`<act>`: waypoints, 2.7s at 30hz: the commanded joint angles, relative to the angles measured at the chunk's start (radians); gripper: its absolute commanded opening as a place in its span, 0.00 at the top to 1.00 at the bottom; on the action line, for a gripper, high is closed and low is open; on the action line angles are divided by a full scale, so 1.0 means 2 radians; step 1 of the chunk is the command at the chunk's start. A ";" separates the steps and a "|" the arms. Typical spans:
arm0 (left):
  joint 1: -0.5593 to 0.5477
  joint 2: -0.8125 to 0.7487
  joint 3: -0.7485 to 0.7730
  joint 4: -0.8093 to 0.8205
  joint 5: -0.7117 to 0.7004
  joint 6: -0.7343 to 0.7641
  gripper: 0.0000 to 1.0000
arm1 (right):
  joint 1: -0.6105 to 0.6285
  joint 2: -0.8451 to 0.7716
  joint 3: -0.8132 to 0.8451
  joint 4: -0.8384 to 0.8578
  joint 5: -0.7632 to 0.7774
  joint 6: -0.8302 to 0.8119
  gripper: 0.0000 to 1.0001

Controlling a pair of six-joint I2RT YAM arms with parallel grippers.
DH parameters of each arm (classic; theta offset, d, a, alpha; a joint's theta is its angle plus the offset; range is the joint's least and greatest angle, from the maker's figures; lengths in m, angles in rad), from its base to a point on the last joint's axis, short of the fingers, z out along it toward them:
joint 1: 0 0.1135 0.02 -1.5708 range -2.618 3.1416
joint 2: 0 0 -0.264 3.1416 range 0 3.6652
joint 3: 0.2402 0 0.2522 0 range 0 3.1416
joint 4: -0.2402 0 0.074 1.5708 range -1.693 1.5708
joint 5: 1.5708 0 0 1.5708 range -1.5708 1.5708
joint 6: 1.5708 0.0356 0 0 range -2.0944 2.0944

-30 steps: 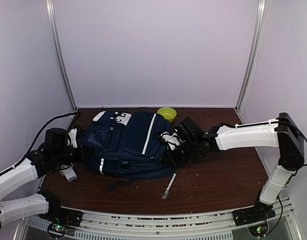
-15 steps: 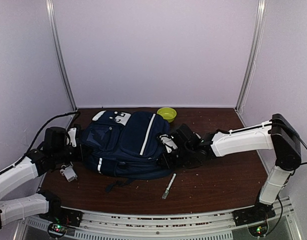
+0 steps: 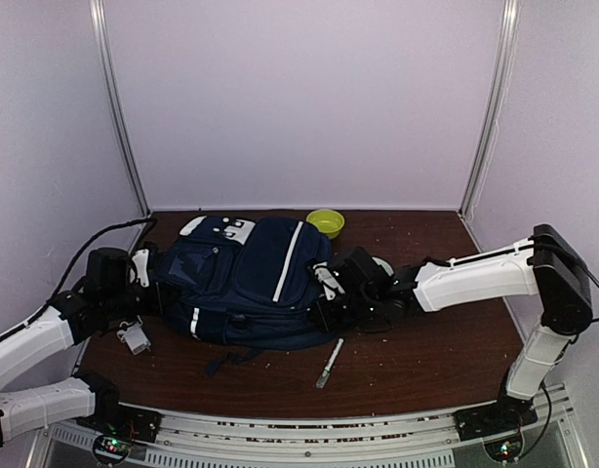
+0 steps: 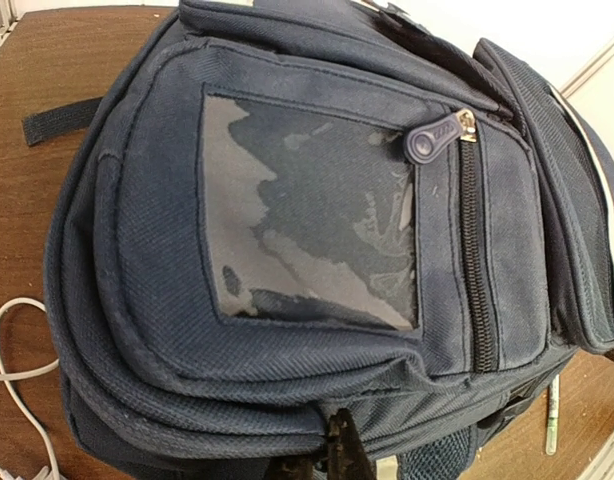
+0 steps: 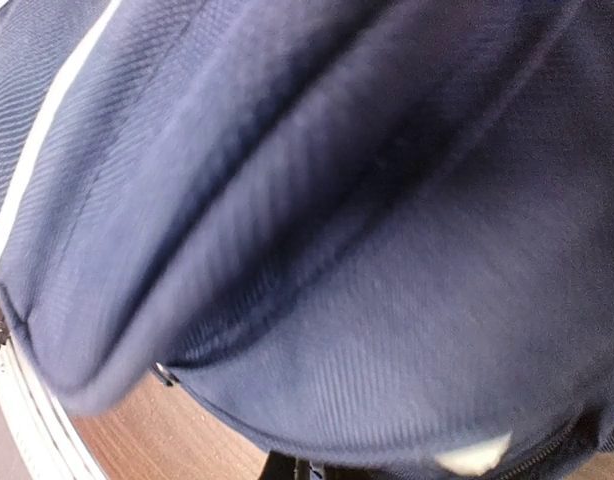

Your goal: Pack the student bag

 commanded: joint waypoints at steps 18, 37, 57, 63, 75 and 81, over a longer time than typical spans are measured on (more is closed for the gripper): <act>0.001 -0.058 0.041 0.070 -0.035 0.103 0.33 | -0.082 -0.057 -0.029 -0.085 -0.088 -0.067 1.00; -0.408 0.297 0.177 0.231 -0.117 0.572 0.43 | -0.088 -0.039 -0.025 -0.044 -0.186 -0.036 1.00; -0.414 0.485 0.270 0.203 -0.354 0.588 0.47 | -0.106 -0.037 -0.033 -0.040 -0.202 -0.025 1.00; -0.394 0.510 0.292 0.159 -0.349 0.534 0.46 | -0.108 -0.031 -0.029 -0.040 -0.208 -0.022 1.00; -0.370 0.476 0.267 0.124 -0.359 0.488 0.82 | -0.115 -0.037 -0.024 -0.064 -0.183 -0.028 1.00; -0.361 0.448 0.248 0.115 -0.360 0.471 1.00 | -0.119 -0.034 -0.011 -0.089 -0.161 -0.041 1.00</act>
